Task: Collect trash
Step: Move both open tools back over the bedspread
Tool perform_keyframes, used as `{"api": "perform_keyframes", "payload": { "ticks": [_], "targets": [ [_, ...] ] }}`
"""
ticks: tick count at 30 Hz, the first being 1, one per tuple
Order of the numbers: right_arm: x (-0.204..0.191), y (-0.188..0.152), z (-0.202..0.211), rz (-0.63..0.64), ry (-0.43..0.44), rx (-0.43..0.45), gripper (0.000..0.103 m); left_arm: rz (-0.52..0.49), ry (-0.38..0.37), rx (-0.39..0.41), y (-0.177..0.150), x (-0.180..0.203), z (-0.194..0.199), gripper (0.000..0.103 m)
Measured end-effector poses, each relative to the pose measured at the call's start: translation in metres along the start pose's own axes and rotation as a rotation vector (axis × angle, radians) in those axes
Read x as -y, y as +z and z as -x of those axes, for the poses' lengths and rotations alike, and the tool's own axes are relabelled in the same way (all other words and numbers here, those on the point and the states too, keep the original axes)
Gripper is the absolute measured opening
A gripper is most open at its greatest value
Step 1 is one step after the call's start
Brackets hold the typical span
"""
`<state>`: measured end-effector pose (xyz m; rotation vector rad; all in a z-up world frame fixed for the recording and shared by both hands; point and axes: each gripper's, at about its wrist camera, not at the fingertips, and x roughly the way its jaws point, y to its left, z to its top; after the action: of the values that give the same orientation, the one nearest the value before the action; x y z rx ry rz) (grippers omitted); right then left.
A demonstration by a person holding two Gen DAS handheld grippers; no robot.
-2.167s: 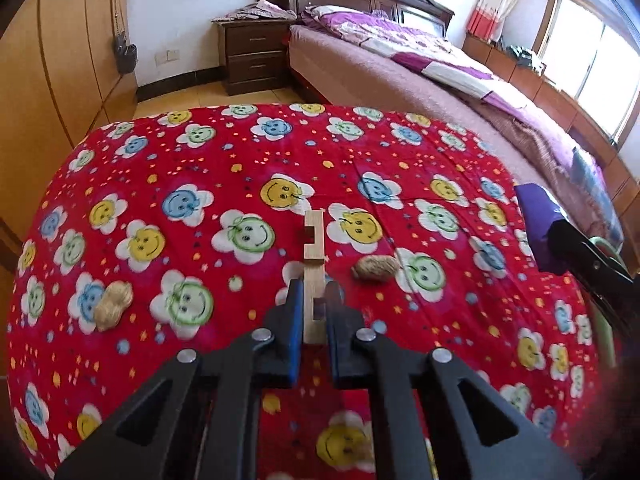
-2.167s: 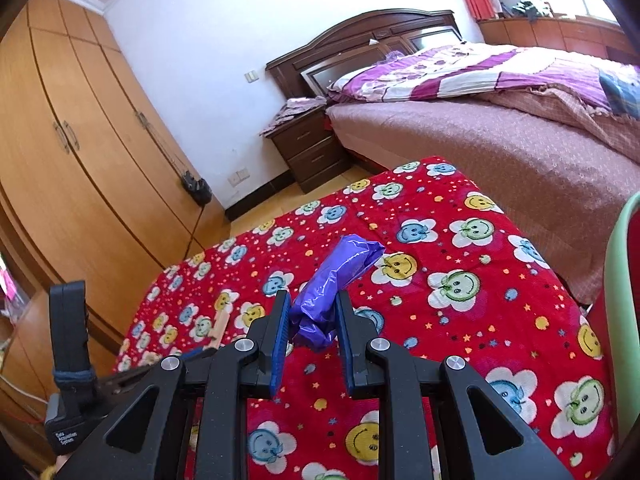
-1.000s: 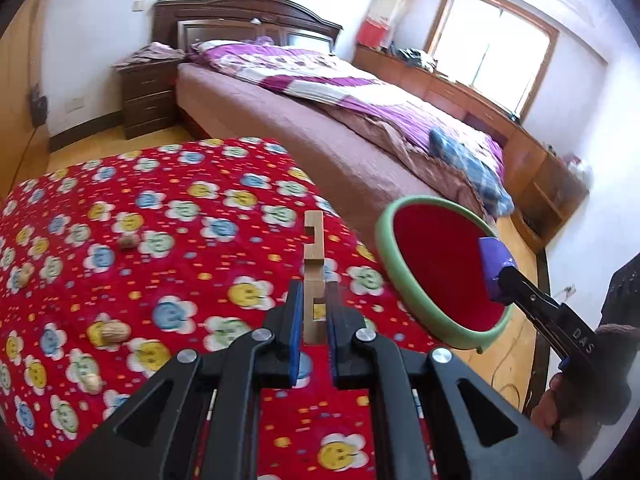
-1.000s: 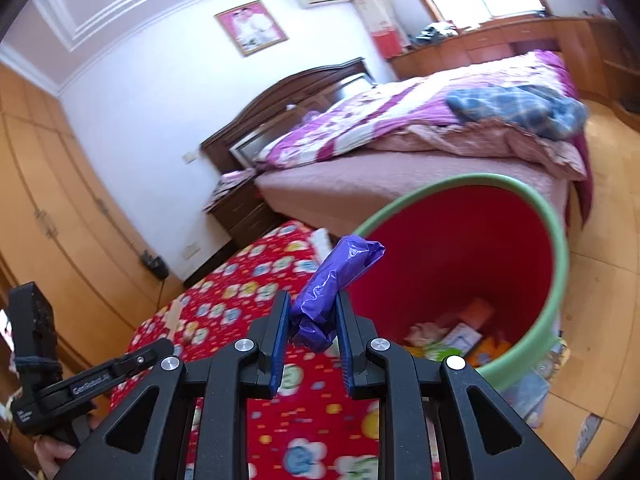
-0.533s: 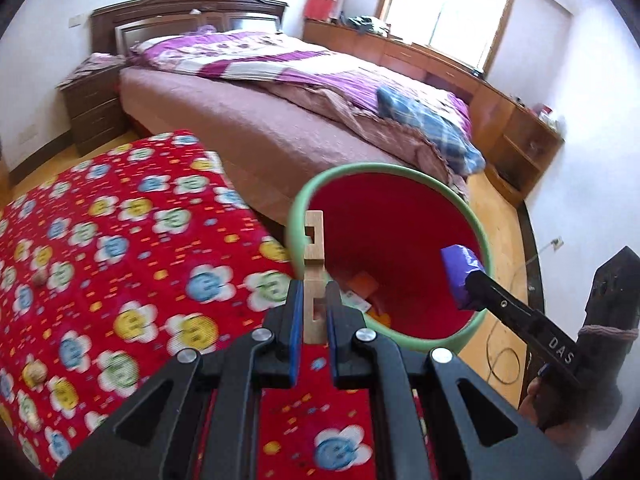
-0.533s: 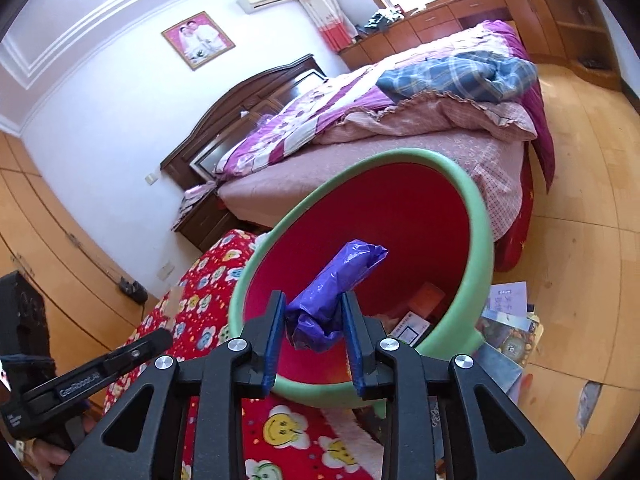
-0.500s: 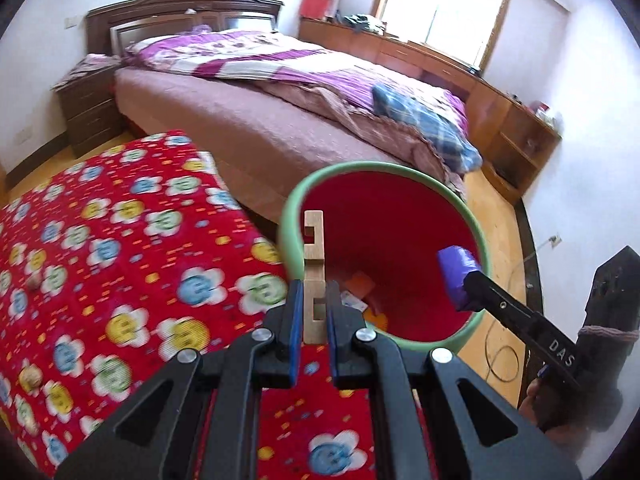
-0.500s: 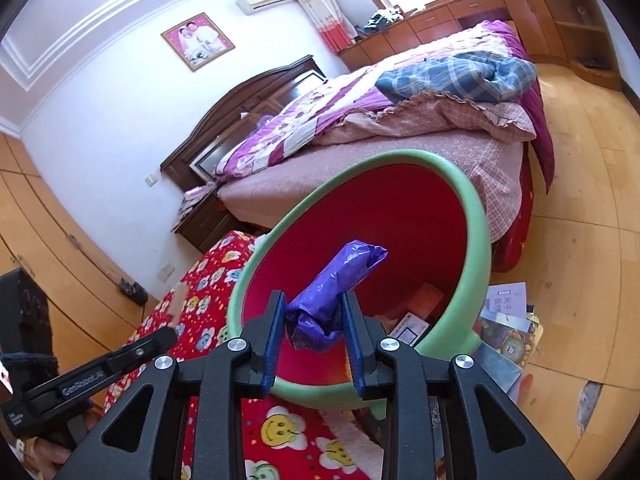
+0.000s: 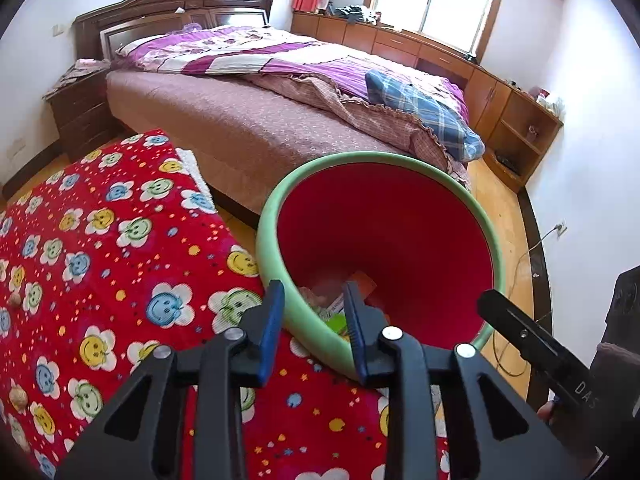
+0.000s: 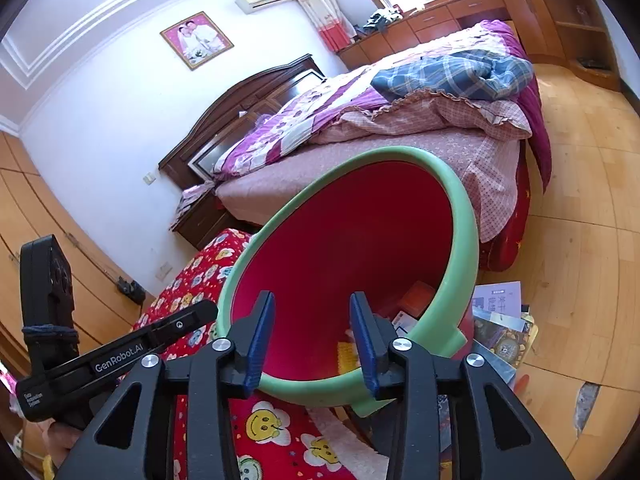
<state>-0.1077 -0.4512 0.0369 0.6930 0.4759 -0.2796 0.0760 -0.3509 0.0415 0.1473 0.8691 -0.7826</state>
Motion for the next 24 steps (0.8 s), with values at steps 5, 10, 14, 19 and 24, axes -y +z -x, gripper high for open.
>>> {"api": "perform_keyframes", "payload": {
  "ticks": [5, 10, 14, 19, 24],
  "targets": [
    [-0.008, -0.001, 0.002, 0.006, -0.012, 0.0, 0.054, 0.033, 0.023, 0.0, -0.01, -0.012, 0.012, 0.034],
    [-0.024, -0.005, 0.005, 0.038, -0.014, -0.013, 0.062, 0.08, 0.06, 0.017, -0.023, -0.03, 0.033, 0.036],
    [-0.041, -0.009, 0.01, 0.069, 0.0, -0.011, 0.07, 0.106, 0.092, 0.039, -0.031, -0.046, 0.055, 0.037],
    [-0.069, -0.017, 0.017, 0.133, 0.023, -0.013, 0.073, 0.155, 0.126, 0.07, -0.042, -0.067, 0.085, 0.037],
    [-0.099, -0.028, 0.022, 0.199, 0.045, -0.014, 0.074, 0.213, 0.192, 0.097, -0.058, -0.091, 0.117, 0.037]
  ]
}}
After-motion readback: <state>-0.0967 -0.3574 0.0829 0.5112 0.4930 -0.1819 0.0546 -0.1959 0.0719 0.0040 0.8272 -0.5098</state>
